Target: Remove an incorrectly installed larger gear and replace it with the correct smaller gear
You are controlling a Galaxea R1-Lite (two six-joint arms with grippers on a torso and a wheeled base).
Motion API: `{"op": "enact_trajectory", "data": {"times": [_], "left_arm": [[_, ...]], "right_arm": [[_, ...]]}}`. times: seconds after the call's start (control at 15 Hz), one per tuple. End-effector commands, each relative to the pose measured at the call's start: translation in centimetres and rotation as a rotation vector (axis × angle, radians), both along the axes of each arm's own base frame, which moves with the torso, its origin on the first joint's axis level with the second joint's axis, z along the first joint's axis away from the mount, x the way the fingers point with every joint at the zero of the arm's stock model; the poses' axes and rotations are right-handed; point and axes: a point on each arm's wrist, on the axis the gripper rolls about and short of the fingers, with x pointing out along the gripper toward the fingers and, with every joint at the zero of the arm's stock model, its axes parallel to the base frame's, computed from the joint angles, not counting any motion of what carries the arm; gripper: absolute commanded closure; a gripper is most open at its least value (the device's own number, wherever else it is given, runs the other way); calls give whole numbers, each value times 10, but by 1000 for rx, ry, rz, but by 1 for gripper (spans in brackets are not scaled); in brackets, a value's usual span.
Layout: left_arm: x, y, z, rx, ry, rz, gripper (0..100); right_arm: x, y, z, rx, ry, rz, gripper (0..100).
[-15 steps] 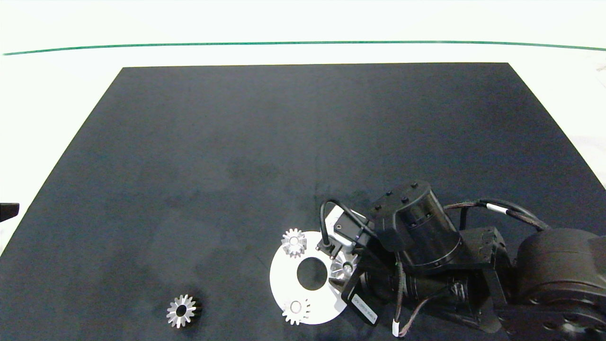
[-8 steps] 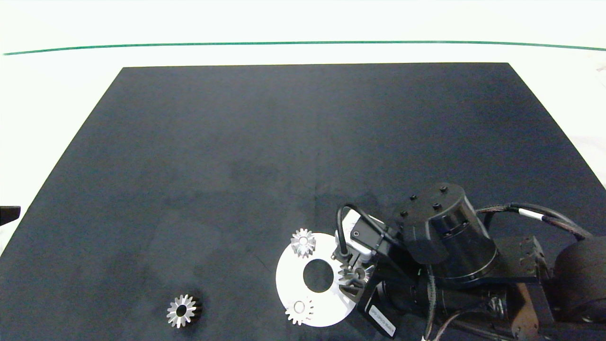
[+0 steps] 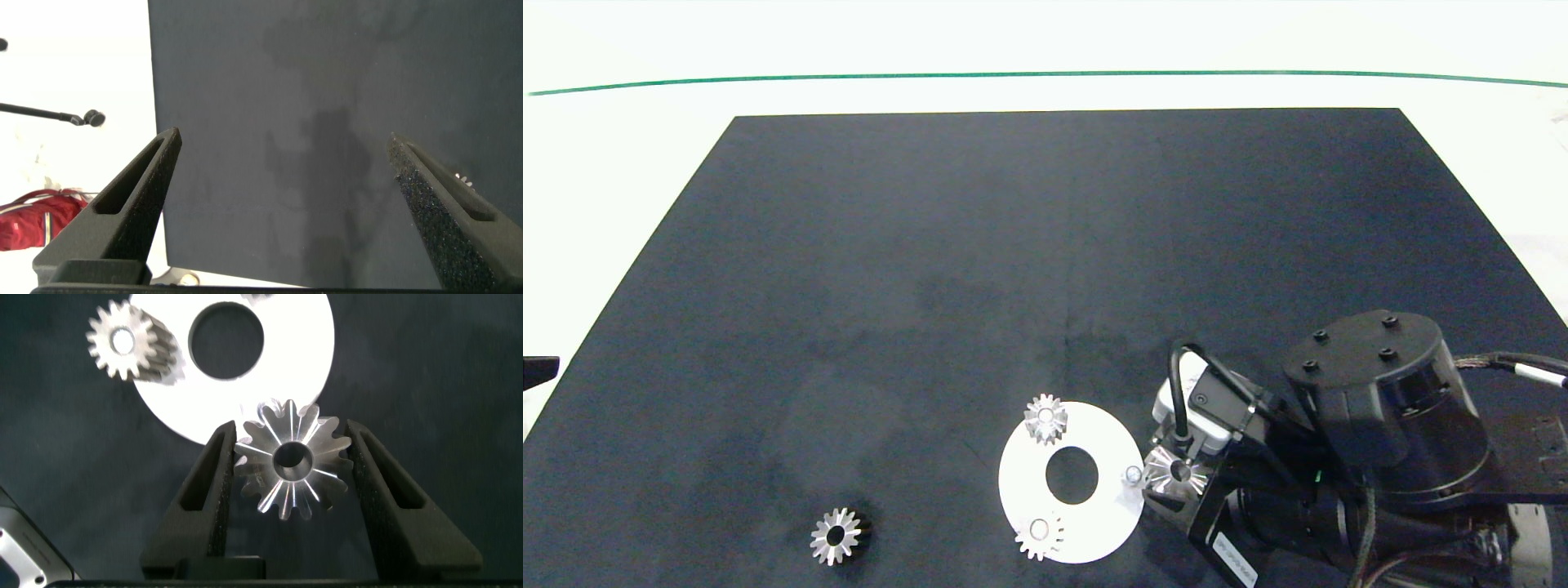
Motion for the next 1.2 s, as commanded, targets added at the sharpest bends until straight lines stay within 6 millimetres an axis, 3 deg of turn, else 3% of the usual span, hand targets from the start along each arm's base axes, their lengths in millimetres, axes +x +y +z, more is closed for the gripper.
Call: {"op": "enact_trajectory", "data": {"times": [0.07, 0.33, 0.67, 1.0, 1.07, 1.2], "left_arm": [[0, 0, 0, 1, 4, 2, 0], [0, 0, 0, 1, 4, 2, 0], [0, 0, 0, 2, 4, 3, 0], [0, 0, 0, 1, 4, 2, 0], [0, 0, 0, 1, 4, 2, 0], [0, 0, 0, 1, 4, 2, 0]], "right_arm": [[0, -23, 0, 2, -2, -60, 69], [11, -41, -6, 2, 26, -127, 69], [25, -46, -13, 44, -15, -181, 69], [27, -49, -18, 41, -14, -193, 69], [27, -49, -18, 41, -15, -194, 0], [26, -49, -18, 45, -15, -190, 0]]}}
